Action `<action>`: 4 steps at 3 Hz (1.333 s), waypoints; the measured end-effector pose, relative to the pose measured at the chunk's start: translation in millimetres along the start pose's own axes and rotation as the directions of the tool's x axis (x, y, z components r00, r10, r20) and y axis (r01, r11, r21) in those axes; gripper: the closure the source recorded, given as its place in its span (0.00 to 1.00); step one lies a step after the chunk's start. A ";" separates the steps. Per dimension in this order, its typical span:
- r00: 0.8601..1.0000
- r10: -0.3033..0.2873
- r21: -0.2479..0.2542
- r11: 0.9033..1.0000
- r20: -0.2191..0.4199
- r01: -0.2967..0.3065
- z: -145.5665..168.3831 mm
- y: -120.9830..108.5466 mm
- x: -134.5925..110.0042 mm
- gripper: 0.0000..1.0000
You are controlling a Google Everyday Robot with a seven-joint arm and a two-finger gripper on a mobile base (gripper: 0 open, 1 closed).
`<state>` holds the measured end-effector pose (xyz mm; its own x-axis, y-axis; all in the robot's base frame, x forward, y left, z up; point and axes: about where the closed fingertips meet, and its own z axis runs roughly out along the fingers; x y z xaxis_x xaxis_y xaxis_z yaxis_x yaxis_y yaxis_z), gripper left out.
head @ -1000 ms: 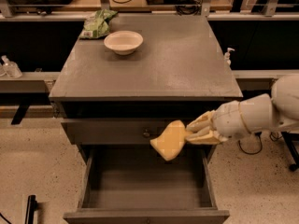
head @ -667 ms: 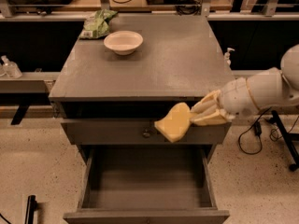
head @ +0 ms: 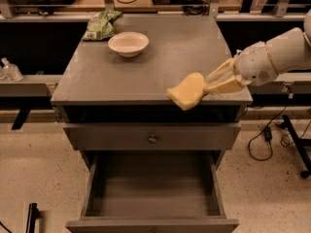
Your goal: Pick sponge from middle drawer and place on counter
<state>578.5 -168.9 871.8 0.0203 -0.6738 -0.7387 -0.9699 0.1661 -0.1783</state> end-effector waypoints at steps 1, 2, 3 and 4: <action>0.994 0.110 0.087 0.990 0.007 -0.111 -4.1 -33.1 6.9 1.00; 0.969 0.241 0.208 0.946 0.060 -0.248 -4.6 -62.6 16.6 1.00; 0.931 0.347 0.324 0.873 0.112 -0.365 -0.7 -95.7 26.6 0.82; 0.891 0.439 0.367 0.814 0.117 -0.449 8.9 -119.9 35.2 0.59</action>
Offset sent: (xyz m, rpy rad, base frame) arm 0.1176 -0.0626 0.0035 0.2261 -0.0296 -0.6652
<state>697.7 -206.1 861.3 -0.3792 -0.4431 -0.8123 -0.7098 0.7025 -0.0519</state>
